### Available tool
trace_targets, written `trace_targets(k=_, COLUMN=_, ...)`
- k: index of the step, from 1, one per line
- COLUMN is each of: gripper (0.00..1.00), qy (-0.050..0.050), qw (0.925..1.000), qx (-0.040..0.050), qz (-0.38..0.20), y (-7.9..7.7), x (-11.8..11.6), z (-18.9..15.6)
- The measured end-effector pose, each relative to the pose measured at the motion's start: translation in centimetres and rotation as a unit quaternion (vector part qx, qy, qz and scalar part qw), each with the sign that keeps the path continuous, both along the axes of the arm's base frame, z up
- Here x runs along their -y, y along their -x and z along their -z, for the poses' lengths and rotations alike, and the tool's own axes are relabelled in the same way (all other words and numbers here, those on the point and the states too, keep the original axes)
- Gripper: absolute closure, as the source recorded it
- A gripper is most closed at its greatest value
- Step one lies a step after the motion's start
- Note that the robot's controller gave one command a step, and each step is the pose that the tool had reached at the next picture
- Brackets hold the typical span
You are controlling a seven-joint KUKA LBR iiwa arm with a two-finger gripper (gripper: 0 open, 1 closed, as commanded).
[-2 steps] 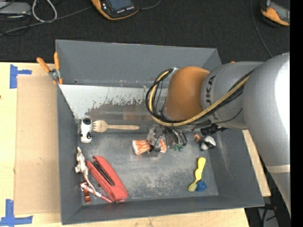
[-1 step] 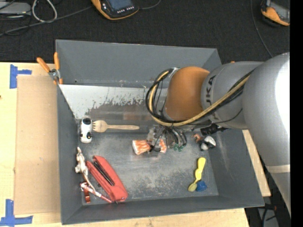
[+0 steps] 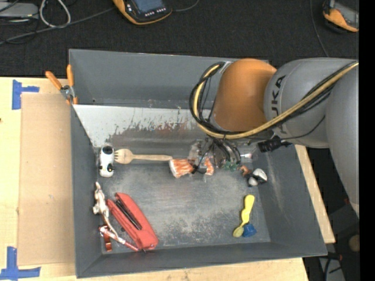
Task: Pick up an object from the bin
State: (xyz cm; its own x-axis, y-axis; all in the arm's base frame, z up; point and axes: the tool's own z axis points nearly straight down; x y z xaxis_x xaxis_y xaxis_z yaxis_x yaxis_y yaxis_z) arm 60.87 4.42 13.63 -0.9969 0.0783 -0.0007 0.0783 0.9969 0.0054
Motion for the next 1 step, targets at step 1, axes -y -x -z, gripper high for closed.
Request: trace_targets(k=1, gripper=1.00, qy=0.000, qw=1.0000, qx=-0.0066, qz=-0.005, y=0.95, x=0.11, z=-5.69)
